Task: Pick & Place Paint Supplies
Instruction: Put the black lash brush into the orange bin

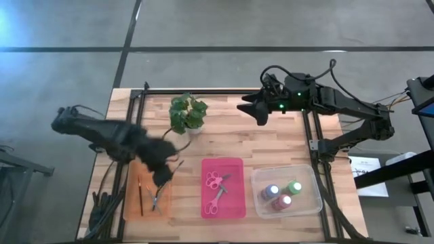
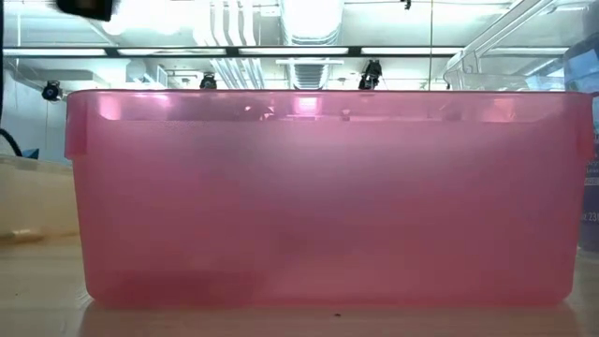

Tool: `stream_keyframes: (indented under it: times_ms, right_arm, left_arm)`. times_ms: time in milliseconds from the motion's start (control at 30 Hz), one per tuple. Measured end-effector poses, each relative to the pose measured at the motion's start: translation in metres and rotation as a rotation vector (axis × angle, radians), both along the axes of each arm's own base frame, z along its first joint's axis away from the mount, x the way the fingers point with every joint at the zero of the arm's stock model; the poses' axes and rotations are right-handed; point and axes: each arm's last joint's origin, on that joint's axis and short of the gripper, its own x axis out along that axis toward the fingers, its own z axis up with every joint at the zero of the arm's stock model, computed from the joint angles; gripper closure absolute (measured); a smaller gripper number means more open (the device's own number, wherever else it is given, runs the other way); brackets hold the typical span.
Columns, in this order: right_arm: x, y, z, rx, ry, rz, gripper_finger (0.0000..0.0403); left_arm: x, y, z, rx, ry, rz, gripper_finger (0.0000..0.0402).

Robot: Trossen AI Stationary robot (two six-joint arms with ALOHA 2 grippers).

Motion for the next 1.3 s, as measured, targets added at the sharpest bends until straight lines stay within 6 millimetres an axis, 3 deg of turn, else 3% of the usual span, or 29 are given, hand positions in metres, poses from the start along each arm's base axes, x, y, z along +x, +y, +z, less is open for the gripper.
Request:
stream_keyframes:
  times_ms: [267, 400, 533, 700, 867, 1300]
  right_arm:
    - [-0.002, -0.001, -0.006, 0.014, 0.060, -0.020, 0.0110]
    - [-0.004, -0.001, -0.010, 0.037, 0.105, -0.025, 0.0109]
    - [-0.007, 0.000, -0.016, 0.063, 0.166, -0.034, 0.0109]
    - [-0.007, 0.000, -0.017, 0.098, 0.170, -0.047, 0.0109]
    - [-0.007, 0.000, -0.017, 0.114, 0.168, -0.055, 0.0109]
    - [-0.007, 0.000, -0.017, 0.116, 0.171, -0.057, 0.0109]
  left_arm:
    - [-0.058, -0.041, -0.055, -0.154, -0.022, 0.350, 0.0384]
    - [-0.079, -0.052, -0.086, -0.164, 0.037, 0.410, 0.0384]
    - [-0.090, -0.057, -0.113, -0.177, 0.052, 0.474, 0.0384]
    - [-0.090, -0.059, -0.140, -0.263, 0.020, 0.482, 0.0384]
    - [-0.091, -0.058, -0.149, -0.265, 0.019, 0.486, 0.0384]
    - [-0.091, -0.058, -0.149, -0.257, 0.012, 0.475, 0.0384]
